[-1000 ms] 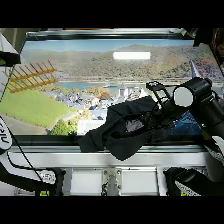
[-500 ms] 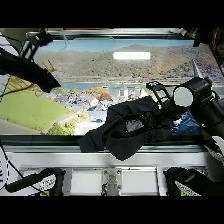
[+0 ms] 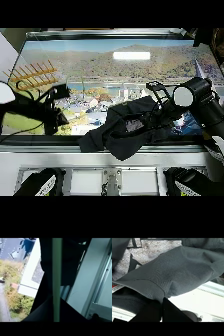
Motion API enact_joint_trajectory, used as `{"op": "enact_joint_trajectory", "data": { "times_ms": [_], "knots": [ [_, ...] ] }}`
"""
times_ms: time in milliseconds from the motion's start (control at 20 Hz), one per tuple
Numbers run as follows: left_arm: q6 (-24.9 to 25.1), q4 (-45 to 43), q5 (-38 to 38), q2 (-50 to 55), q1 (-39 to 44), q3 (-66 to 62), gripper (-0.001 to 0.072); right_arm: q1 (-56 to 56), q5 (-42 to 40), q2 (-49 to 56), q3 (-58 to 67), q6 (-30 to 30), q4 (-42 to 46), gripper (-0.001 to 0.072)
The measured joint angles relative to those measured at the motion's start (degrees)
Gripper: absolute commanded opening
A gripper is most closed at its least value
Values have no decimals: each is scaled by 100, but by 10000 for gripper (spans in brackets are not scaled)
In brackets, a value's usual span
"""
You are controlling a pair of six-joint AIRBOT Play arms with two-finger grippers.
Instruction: Fold the clothes and pants, and hang the long-sleeved shirts on hangers.
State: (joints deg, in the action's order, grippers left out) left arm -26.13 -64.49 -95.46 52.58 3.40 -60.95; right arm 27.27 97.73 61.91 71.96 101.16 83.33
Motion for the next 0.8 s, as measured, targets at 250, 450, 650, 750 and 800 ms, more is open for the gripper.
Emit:
{"op": "enact_joint_trajectory", "data": {
  "times_ms": [250, 450, 650, 750, 800],
  "knots": [
    [693, 101, -17, -1027, 22, 1108, 8, 0, -2, 0, 0, 0, 2, 15],
    [881, 138, 98, -1211, 146, 1543, 8, 0, -2, 0, 0, -2, 2, 15],
    [938, 155, 188, -885, 448, 1663, 7, 0, -2, 0, 0, 0, 0, 15],
    [953, 160, 254, -699, 584, 1681, 7, 0, 0, 0, 0, -2, 2, 16],
    [953, 164, 299, -612, 634, 1687, 7, 0, 0, 0, 0, -2, 0, 16]
  ]
}}
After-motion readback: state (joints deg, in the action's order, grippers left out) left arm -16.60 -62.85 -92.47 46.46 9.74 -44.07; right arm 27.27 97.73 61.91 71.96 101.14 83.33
